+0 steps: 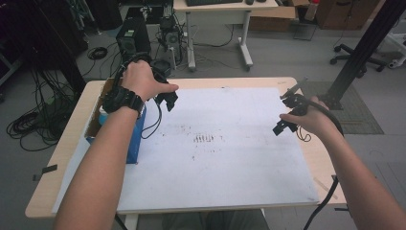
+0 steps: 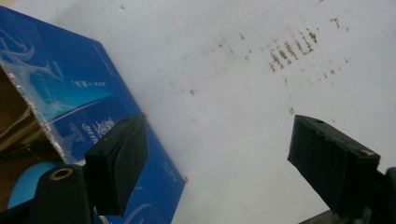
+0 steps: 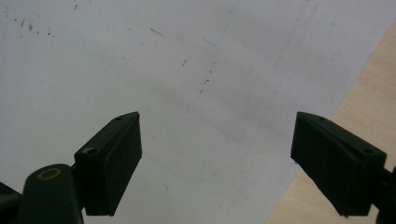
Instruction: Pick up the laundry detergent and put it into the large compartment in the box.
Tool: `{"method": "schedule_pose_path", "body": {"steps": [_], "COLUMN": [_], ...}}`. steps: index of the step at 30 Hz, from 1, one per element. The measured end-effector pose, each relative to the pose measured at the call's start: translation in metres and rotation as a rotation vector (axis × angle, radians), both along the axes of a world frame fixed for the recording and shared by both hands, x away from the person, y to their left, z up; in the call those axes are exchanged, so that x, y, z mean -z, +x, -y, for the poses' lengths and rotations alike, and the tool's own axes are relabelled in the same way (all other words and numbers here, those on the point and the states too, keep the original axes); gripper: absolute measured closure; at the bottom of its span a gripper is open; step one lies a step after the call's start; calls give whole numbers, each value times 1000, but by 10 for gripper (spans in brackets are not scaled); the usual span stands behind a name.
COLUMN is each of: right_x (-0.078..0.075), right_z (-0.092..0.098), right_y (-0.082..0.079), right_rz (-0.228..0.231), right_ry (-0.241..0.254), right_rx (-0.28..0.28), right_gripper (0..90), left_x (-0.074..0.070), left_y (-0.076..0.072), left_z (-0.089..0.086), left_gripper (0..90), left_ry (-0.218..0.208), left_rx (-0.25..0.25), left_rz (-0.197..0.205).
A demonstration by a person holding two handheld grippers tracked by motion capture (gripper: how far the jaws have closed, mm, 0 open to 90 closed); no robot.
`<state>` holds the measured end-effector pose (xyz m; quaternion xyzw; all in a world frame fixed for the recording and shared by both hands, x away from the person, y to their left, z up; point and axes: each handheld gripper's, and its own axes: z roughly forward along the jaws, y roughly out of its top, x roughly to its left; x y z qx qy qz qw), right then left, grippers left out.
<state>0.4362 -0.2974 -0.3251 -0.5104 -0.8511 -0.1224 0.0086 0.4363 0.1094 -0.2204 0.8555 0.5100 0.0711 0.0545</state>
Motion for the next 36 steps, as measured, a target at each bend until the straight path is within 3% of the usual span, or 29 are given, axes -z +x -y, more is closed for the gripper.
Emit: {"method": "schedule_pose_path", "body": {"steps": [4, 16, 19, 36], "right_x": [-1, -2, -3, -6], "right_z": [0, 5, 5, 5], "right_y": [-1, -4, -5, -7], "right_rz": [3, 6, 8, 15], "right_ry": [6, 7, 8, 8], "right_rx": [1, 9, 12, 14], "right_gripper": [167, 167, 167, 167], "left_x": [3, 19, 23, 46], "left_y": [-3, -8, -8, -9], "left_z": [5, 15, 18, 25], "left_gripper": [204, 205, 204, 205], "left_ry": [-17, -13, 6, -9], "left_rx": [5, 21, 36, 55], "left_rz": [-6, -25, -31, -45]}}
